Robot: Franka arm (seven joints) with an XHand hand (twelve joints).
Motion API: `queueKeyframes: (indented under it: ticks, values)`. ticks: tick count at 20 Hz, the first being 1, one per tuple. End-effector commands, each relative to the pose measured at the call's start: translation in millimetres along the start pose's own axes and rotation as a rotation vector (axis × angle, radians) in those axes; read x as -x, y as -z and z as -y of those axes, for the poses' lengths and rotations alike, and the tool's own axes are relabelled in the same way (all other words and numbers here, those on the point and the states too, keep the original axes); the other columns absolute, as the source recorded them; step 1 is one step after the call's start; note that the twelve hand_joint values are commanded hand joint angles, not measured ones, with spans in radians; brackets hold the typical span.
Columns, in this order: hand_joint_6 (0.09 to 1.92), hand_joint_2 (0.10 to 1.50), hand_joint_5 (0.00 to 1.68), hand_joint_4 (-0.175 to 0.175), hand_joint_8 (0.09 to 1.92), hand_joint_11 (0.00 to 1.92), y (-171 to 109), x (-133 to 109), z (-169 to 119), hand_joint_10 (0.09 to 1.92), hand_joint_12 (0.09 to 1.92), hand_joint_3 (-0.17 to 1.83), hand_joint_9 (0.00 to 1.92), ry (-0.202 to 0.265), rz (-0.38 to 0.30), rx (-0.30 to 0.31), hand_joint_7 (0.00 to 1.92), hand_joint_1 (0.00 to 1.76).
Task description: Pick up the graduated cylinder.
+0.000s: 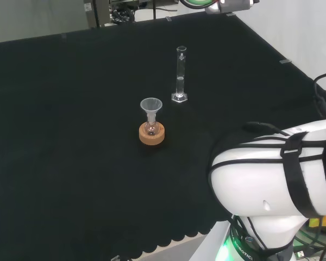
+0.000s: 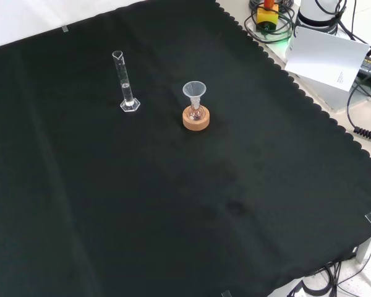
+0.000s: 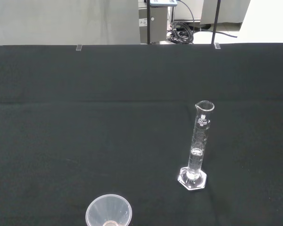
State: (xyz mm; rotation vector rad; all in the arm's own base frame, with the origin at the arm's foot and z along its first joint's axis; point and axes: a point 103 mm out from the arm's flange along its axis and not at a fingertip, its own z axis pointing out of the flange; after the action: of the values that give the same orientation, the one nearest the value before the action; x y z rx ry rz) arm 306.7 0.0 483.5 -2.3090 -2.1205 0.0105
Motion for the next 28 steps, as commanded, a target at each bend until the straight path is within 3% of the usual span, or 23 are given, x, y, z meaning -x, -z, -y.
queueKeyframes:
  ticks: [1,5,10,18,23,28]
  values:
    - [0.15,1.28,0.29,-0.031,0.54,0.14,0.4,1.2,-1.3,0.09,1.34,-0.02,0.54,0.0,0.011,0.011,0.08,0.28]
    - [0.09,1.36,0.29,-0.028,0.53,0.12,0.6,-3.2,-3.1,0.09,1.35,0.02,0.49,-0.005,0.004,0.009,0.02,0.14]
    - [0.09,1.36,0.3,-0.028,0.53,0.11,-5.3,1.9,-13.8,0.09,1.36,0.02,0.49,-0.025,0.003,-0.001,0.02,0.14]
    - [0.09,1.35,0.3,-0.029,0.53,0.12,-41.2,26.9,-45.4,0.09,1.36,0.02,0.49,-0.096,-0.009,-0.032,0.02,0.15]
    - [0.09,1.35,0.31,-0.032,0.54,0.12,-78.2,43.9,-82.0,0.09,1.36,0.02,0.49,-0.106,-0.019,-0.051,0.03,0.17]
    - [0.09,1.33,0.32,-0.037,0.55,0.12,-107.9,65.9,-139.0,0.09,1.36,0.01,0.5,-0.062,-0.06,0.004,0.05,0.24]
